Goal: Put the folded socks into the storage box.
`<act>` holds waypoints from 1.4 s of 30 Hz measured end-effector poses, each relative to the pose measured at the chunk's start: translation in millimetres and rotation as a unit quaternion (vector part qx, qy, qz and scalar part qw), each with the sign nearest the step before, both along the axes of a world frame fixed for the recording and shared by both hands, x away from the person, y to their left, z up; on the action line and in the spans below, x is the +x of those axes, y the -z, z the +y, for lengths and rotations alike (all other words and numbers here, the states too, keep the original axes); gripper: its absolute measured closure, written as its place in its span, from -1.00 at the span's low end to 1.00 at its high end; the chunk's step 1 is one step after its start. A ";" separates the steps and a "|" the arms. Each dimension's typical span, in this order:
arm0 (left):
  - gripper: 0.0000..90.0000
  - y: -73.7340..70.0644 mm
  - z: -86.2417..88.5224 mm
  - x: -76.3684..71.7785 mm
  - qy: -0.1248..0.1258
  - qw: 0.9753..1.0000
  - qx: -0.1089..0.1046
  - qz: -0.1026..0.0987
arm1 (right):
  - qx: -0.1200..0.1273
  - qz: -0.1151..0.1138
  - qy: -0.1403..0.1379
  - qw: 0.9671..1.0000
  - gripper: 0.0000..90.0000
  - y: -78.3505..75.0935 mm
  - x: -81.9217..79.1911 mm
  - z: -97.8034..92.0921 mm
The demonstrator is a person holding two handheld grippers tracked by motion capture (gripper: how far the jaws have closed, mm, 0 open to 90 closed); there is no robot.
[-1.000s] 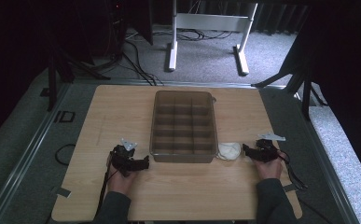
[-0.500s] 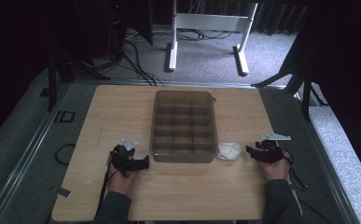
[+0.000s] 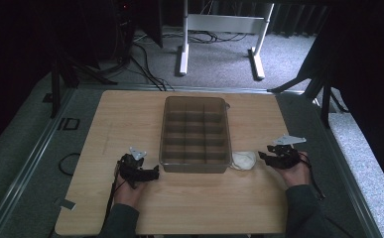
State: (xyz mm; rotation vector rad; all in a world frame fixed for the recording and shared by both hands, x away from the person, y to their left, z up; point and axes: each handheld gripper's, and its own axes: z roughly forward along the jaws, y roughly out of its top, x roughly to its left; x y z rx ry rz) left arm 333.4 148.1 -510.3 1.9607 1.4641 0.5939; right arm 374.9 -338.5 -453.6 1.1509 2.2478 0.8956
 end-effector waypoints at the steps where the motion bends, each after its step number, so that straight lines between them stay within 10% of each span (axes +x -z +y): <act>1: -0.94 0.0 0.0 0.0 0.001 1.000 0.000 0.000 | 0.000 0.000 0.000 1.000 0.15 0.0 0.0 0.0; 12: -0.94 -0.1 -1.0 0.1 0.007 1.000 0.001 0.000 | -0.038 -0.013 -0.065 0.997 0.19 -12.1 4.1 23.6; 26: -0.94 0.0 -2.0 0.2 0.013 1.000 0.001 0.000 | -0.093 0.034 -0.165 0.981 0.10 -11.7 6.6 54.5; 42: -0.94 -0.1 -2.7 0.3 0.015 1.000 0.001 0.000 | -0.131 0.102 -0.206 0.964 -0.18 5.2 20.9 73.5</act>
